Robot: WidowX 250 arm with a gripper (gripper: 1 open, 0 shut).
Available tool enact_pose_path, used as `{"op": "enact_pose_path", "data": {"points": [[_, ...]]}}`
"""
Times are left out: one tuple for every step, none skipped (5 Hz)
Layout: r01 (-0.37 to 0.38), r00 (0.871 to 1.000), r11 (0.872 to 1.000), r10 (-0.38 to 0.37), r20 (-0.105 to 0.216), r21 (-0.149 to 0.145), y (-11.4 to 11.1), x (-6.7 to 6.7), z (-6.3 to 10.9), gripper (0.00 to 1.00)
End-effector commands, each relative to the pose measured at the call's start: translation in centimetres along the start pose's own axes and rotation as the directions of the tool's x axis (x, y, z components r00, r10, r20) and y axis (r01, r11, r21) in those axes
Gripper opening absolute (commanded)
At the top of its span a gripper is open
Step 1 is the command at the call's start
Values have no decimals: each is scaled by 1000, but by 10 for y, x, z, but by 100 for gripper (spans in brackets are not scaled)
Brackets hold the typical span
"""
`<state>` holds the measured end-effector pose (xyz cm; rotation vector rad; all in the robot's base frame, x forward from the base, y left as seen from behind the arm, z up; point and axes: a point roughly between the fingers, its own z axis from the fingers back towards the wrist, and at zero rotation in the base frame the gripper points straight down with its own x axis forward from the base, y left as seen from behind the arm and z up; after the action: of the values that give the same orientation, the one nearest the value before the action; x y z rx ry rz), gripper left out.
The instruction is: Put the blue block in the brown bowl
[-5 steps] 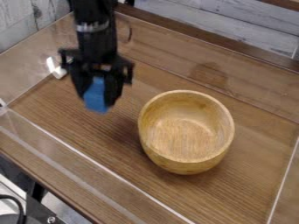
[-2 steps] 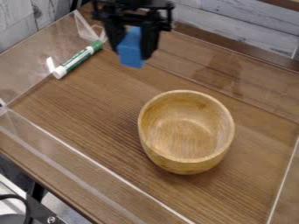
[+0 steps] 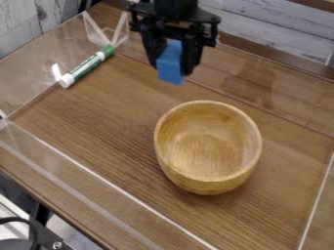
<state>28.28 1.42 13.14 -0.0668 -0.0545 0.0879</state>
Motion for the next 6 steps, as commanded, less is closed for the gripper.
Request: {"op": "enact_pose_path", "data": {"points": [[24, 995, 1000, -25, 95, 12, 5, 15, 13, 0], [36, 992, 999, -38, 117, 23, 10, 21, 8, 0], [73, 992, 997, -74, 105, 19, -5, 4, 11, 0], [101, 990, 995, -102, 97, 14, -20, -10, 14, 0], [126, 988, 992, -126, 89, 10, -35, -24, 15, 0], [141, 986, 990, -141, 87, 11, -47, -32, 13, 0]]}}
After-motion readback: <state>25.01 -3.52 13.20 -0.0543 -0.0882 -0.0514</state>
